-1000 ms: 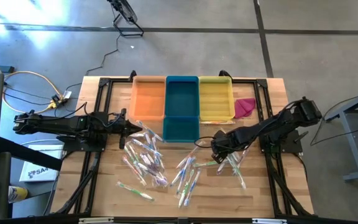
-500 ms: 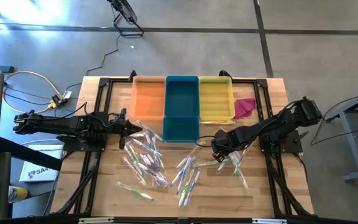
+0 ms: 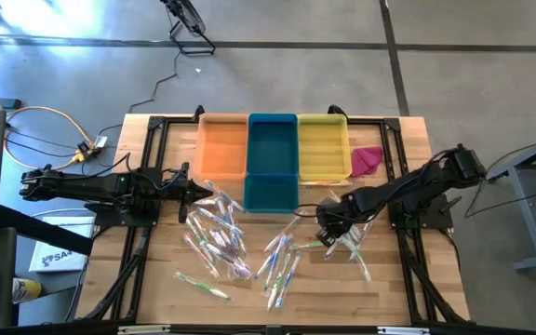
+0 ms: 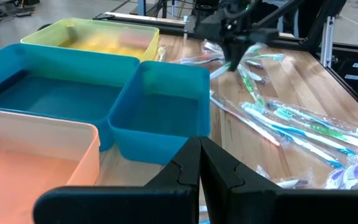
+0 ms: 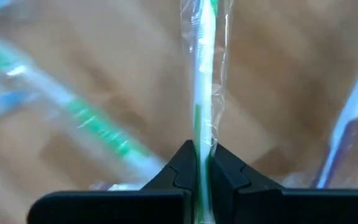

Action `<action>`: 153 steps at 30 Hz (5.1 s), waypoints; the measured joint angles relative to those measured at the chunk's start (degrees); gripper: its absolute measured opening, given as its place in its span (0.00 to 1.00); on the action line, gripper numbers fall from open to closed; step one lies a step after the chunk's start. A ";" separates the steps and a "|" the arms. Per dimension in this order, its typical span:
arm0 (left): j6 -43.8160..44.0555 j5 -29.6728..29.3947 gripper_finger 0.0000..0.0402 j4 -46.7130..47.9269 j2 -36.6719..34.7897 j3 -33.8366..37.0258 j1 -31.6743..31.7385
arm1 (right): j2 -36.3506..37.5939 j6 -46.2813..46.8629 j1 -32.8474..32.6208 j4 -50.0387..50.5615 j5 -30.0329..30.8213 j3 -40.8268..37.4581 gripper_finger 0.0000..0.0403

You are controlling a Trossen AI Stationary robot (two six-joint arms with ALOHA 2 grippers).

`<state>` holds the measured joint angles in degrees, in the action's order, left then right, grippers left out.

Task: Pick & Place Toothbrushes
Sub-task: Put the green toothbrush into the top blue bin

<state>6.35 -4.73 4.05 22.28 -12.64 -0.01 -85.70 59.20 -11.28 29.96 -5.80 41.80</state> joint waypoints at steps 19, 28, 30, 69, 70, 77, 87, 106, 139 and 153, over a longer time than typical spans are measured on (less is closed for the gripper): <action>2.07 -0.02 0.00 -0.09 0.00 0.00 -0.01 | 15.07 -15.16 9.88 -8.15 -2.75 0.07 0.03; 4.66 0.00 0.00 -2.14 -0.01 0.00 0.00 | 20.02 -24.70 13.30 -12.47 6.75 0.13 0.03; 4.70 -0.01 0.00 -3.60 0.01 0.00 0.00 | 20.45 -26.75 13.63 -13.96 9.88 0.13 0.03; -5.81 -14.49 0.00 -24.40 1.10 -0.09 0.00 | 19.65 -37.97 17.55 -34.10 35.21 0.15 0.03; -3.77 -14.49 0.00 -23.18 1.42 -0.09 0.00 | 19.65 -38.14 17.80 -34.10 34.86 0.15 0.03; 1.49 -14.49 0.00 -22.72 5.33 -0.09 0.02 | 19.65 -42.63 19.13 -34.10 32.39 0.15 0.03; -1.71 -22.87 0.00 -28.11 7.50 -0.09 0.07 | 19.65 -47.04 24.75 -35.27 29.39 0.15 0.03; 3.49 -20.26 0.00 -27.97 9.71 -0.92 0.04 | 8.41 -47.81 27.03 -56.08 10.31 3.77 0.03; 4.66 -20.33 0.00 -24.84 9.73 -0.92 0.02 | -21.18 -37.79 36.99 -28.73 7.77 30.93 0.03; 4.48 -20.35 0.00 -24.79 9.73 -0.92 0.02 | -26.07 -35.20 37.33 -25.43 6.99 30.88 0.03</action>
<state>10.83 -25.08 -20.74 32.01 -13.56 0.01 -111.77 24.01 26.04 4.53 1.19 72.69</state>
